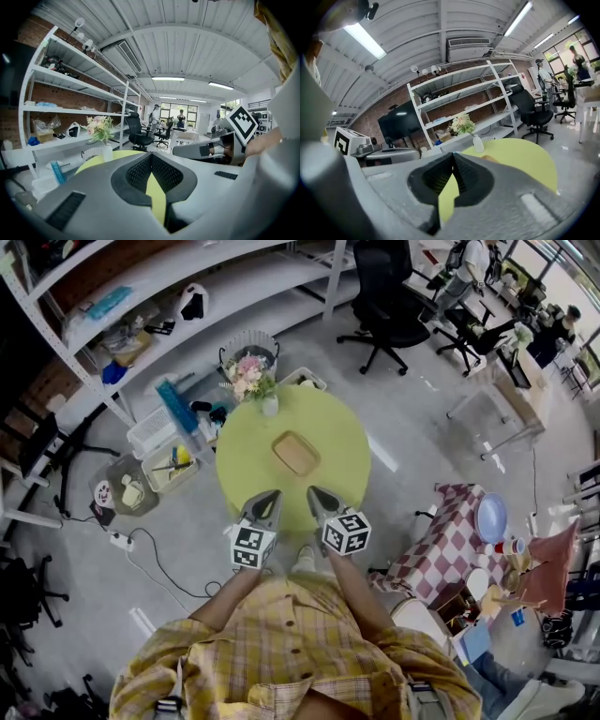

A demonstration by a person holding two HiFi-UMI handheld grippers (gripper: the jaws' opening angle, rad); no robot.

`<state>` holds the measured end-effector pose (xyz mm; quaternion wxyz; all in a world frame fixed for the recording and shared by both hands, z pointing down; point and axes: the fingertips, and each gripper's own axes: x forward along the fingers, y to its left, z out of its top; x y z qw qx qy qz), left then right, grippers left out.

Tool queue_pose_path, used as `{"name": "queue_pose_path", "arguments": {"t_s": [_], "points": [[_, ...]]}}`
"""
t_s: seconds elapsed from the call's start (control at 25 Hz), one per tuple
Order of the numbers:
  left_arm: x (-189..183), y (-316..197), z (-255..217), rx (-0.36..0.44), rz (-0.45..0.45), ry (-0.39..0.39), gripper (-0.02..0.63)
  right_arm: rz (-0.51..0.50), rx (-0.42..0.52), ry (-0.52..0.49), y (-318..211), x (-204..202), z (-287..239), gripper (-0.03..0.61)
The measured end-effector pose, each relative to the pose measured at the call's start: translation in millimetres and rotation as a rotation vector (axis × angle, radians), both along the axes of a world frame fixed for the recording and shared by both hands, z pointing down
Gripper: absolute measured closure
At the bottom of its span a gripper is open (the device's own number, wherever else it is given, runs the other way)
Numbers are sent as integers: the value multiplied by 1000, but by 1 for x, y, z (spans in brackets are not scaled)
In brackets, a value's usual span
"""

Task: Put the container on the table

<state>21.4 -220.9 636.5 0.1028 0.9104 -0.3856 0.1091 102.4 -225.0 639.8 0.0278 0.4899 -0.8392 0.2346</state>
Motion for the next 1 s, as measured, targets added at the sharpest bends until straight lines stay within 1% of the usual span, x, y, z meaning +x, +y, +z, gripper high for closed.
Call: {"name": "queue_pose_path", "arguments": {"t_s": [0.2,0.32,0.44,0.64,1.0], "points": [[-2,3,0,-8,6,5,606,-42,63,88,5,-13,-9,580],[-3,3,0,-10,9,7,606,-52,89,119,6,-16,-13,580],[-5,5,2,-14,7,3,607,-46,111,127,9,-15,-16,580],[-7,2,-8,1,7,11,607,-51,136,130,10,-18,-23,580],[-8,3,-7,-7,22,19,606,-53,139,124,14,-22,-25,580]]}}
